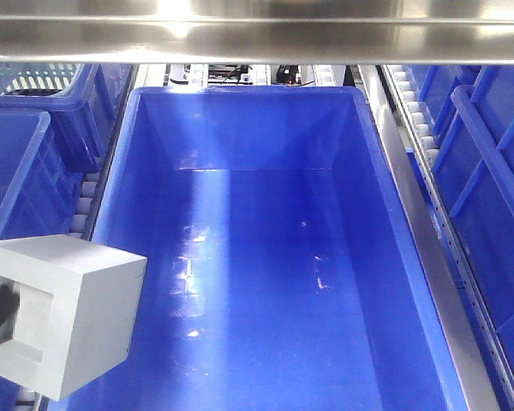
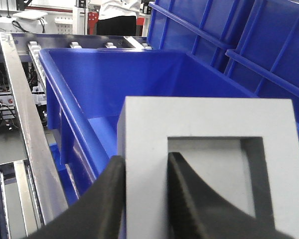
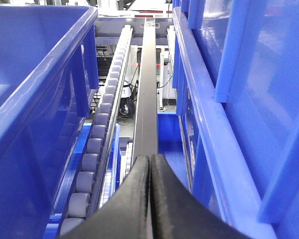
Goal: Sort gray base to blue bin
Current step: 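Position the base in front of the empty blue bin, then lower the held gray block into the blue bin with the left gripper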
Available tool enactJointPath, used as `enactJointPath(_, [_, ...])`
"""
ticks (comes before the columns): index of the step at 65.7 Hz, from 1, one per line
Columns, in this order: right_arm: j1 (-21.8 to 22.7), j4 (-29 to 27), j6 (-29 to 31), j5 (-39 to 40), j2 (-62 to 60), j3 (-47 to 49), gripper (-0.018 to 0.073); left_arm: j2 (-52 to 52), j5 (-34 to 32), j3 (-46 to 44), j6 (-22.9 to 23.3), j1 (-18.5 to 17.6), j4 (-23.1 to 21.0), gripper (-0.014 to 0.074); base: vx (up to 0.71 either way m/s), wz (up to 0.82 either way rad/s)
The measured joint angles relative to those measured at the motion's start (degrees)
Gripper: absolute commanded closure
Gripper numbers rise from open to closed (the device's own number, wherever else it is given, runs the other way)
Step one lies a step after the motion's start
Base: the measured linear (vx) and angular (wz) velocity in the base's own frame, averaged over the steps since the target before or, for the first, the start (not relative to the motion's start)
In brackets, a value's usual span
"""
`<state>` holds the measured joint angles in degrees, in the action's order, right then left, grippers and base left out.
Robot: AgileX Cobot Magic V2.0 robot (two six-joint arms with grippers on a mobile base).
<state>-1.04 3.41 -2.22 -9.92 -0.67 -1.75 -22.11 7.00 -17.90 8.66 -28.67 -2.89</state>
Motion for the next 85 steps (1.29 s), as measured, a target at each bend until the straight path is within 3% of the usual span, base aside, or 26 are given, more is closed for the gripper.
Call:
enactJointPath(51, [0.0,0.0,0.0,0.0,0.0,0.0,0.0568,-1.1,-1.7,-1.8,0.2,0.0,-0.2,0.0598,0.0,0.0])
enactJointPath(66, [0.0,0.0,0.0,0.0,0.0,0.0,0.0568,-12.1,-1.8,-10.2,0.2,0.0,-0.2,0.0593,0.0,0.0])
enactJointPath(85, [0.0,0.0,0.0,0.0,0.0,0.0,0.0568,-34.7,-1.7,-24.6,0.0,0.0,-0.2,0.0589,0.0,0.0])
